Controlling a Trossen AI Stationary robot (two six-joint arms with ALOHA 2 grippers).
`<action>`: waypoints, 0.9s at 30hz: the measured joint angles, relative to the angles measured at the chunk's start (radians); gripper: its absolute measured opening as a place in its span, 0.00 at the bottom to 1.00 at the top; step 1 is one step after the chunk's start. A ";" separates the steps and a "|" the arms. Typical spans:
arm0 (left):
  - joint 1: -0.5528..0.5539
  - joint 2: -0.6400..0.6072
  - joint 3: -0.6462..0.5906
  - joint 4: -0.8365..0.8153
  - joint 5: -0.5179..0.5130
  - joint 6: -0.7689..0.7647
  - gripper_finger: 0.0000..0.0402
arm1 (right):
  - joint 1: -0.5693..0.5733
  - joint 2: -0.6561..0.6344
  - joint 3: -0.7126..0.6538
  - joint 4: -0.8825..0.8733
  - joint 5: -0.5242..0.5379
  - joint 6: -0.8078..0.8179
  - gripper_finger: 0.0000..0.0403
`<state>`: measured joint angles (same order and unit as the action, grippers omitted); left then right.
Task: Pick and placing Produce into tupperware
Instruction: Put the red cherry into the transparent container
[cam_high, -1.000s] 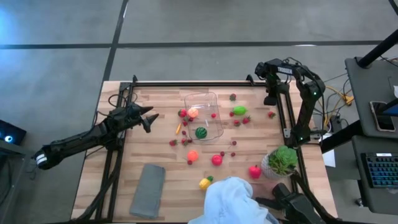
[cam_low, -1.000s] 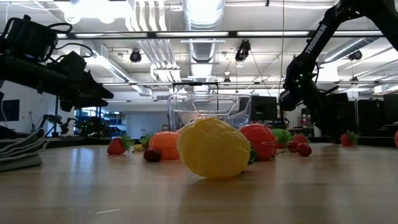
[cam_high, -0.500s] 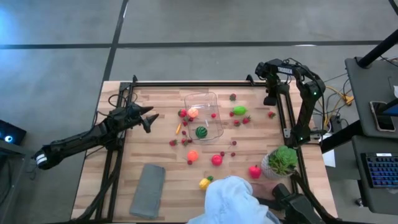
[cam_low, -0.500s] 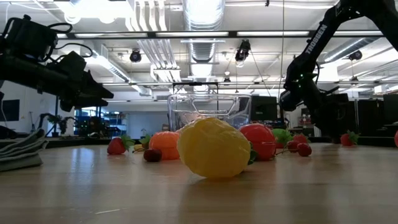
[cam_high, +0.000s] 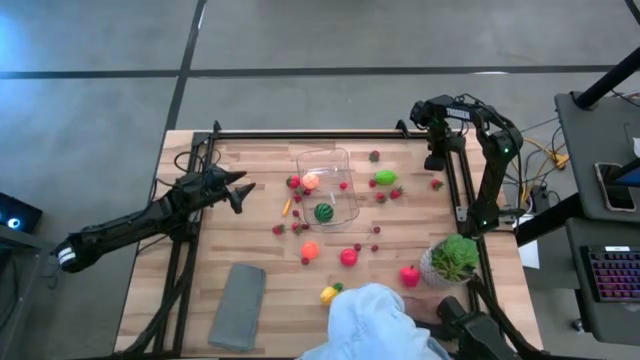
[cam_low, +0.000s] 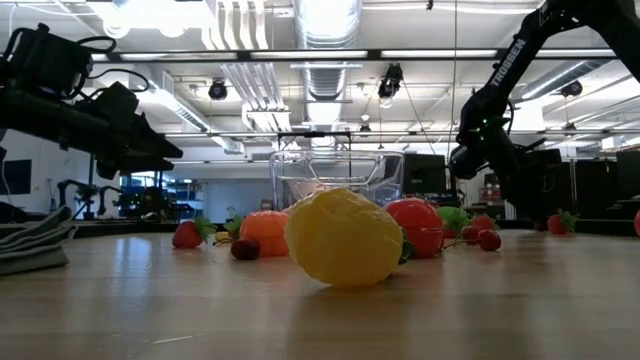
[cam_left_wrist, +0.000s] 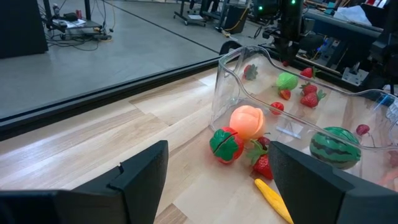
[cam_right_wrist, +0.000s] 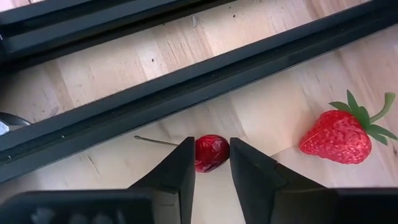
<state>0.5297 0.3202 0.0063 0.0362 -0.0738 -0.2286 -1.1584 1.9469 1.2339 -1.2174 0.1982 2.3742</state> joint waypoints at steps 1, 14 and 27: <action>0.000 0.000 0.000 0.000 0.000 0.000 0.65 | 0.001 0.000 0.000 0.000 0.000 0.000 0.21; 0.000 0.000 0.000 0.000 -0.004 0.000 0.65 | 0.009 0.000 -0.004 -0.001 0.004 -0.015 0.17; 0.000 0.000 0.000 0.000 -0.003 0.000 0.65 | 0.012 -0.001 0.054 0.000 0.005 -0.148 0.17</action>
<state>0.5299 0.3202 0.0063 0.0360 -0.0765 -0.2285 -1.1465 1.9457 1.2878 -1.2173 0.2033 2.2260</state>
